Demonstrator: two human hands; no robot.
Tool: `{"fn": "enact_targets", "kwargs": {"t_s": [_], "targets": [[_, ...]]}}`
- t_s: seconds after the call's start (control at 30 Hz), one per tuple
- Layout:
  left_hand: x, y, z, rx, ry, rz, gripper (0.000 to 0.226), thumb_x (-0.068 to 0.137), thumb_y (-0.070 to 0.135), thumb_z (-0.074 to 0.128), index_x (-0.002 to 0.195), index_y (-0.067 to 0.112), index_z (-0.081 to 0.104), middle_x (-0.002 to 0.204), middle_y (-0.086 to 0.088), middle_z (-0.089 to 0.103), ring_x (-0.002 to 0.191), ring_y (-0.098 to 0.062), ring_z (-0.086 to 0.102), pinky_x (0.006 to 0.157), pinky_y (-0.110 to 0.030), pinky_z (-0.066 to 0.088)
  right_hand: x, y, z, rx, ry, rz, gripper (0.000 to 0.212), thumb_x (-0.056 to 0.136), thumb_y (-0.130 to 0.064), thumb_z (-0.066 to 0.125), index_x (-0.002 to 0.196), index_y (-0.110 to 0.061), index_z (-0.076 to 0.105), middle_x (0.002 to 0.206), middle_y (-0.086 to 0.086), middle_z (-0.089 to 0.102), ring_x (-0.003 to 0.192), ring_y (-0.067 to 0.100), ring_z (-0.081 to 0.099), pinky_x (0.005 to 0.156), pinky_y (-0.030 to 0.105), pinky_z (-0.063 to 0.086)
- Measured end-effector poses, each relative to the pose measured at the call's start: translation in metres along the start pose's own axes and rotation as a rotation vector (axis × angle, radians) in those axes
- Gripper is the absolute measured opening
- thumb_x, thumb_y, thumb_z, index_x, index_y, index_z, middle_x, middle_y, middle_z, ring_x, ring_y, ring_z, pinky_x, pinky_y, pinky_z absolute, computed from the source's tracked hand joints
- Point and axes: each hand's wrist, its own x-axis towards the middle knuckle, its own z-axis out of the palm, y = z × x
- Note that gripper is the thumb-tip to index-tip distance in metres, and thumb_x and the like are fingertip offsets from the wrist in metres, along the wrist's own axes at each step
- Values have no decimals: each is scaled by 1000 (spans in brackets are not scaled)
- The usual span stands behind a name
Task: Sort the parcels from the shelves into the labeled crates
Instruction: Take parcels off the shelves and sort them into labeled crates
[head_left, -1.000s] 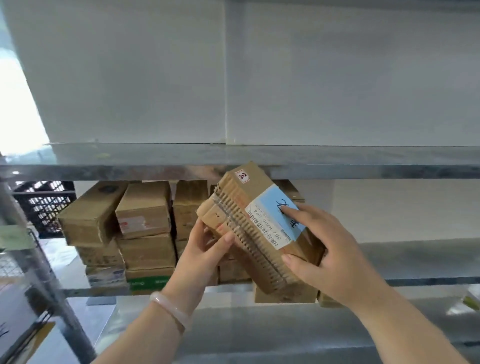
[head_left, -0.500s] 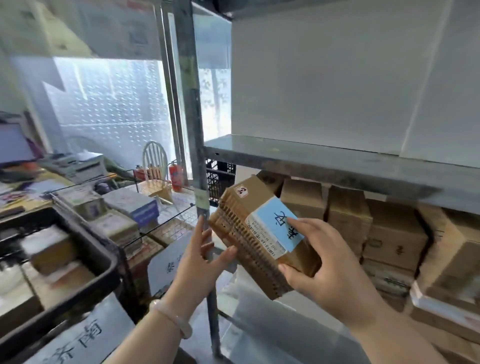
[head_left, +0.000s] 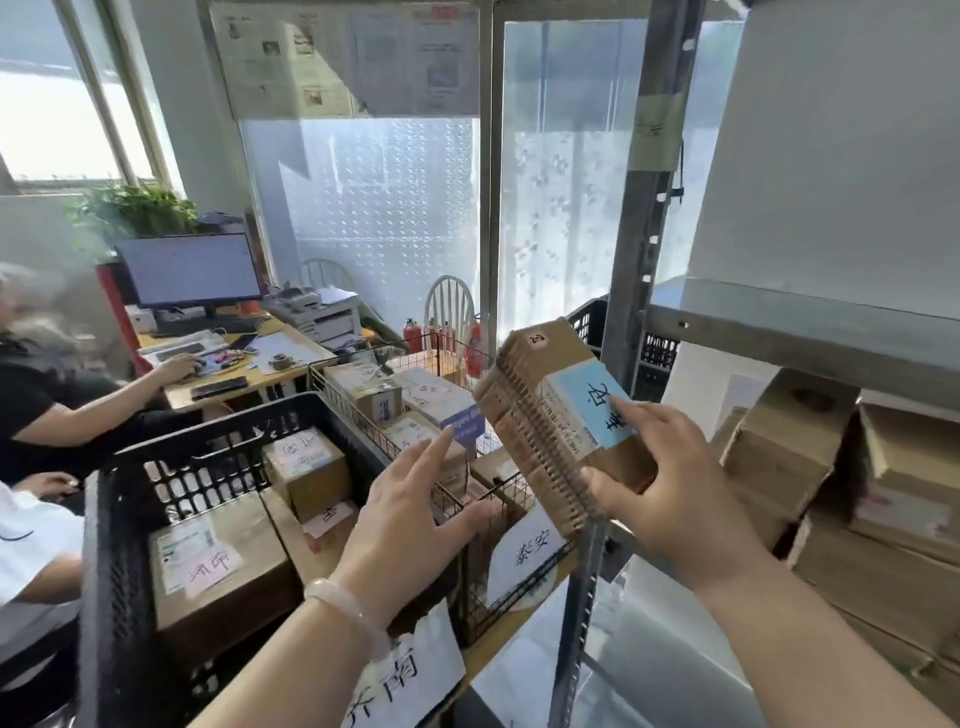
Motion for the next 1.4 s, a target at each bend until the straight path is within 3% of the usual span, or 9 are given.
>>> {"fn": "enact_targets", "kwargs": {"t_s": [0.17,0.27,0.53,0.8,0.9,1.03,1.2,1.4], "targets": [[20,-34,-8,46,3,-56,87,73,84,43,148,56,10,159,17,20,146,-13,18,116,-42,28,64,-1,39,-19,10,-39,75,81,-44,73,146,-28,40,134,-6,40,117,3,37,96,20,37],[32,-49,-10,75,7,-70,85,74,85,40,148,57,9,159,20,19,146,-11,18,115,-42,29,98,6,66,-43,-22,-41,75,83,-44,72,147,-23,40,135,-1,40,115,4,36,95,22,36],[90,-75,0,200,1,-156,76,83,75,46,147,60,8,160,21,12,146,-9,12,117,-40,22,193,40,160,-68,-219,18,78,83,-45,70,148,-18,38,134,8,45,119,21,46,101,37,46],[156,-93,10,241,59,-244,76,86,71,46,146,59,0,158,27,4,146,-3,5,119,-34,13,307,52,264,-78,-345,3,74,80,-46,69,143,-17,44,123,9,52,105,22,52,89,34,48],[172,-101,14,270,62,-280,69,88,70,45,138,67,-2,157,29,2,145,0,0,118,-32,11,342,50,303,-47,-389,-2,69,79,-45,69,138,-17,46,117,6,52,98,19,51,84,34,51],[186,-113,16,301,75,-321,64,87,72,44,128,73,-5,154,32,-3,143,3,-4,119,-31,9,372,40,349,-35,-418,-4,68,78,-46,67,137,-18,47,114,5,49,93,17,45,77,32,45],[196,-124,18,324,90,-345,66,87,71,43,127,75,-9,147,37,-6,128,15,-9,116,-26,5,371,35,387,-76,-542,31,65,79,-55,63,132,-20,48,118,7,48,100,22,48,84,38,45],[201,-129,18,321,119,-356,64,86,72,43,124,77,-9,145,40,-7,127,19,-14,112,-23,2,364,25,404,-148,-607,-77,72,79,-67,59,133,-22,49,122,7,51,110,24,50,91,38,44]]}}
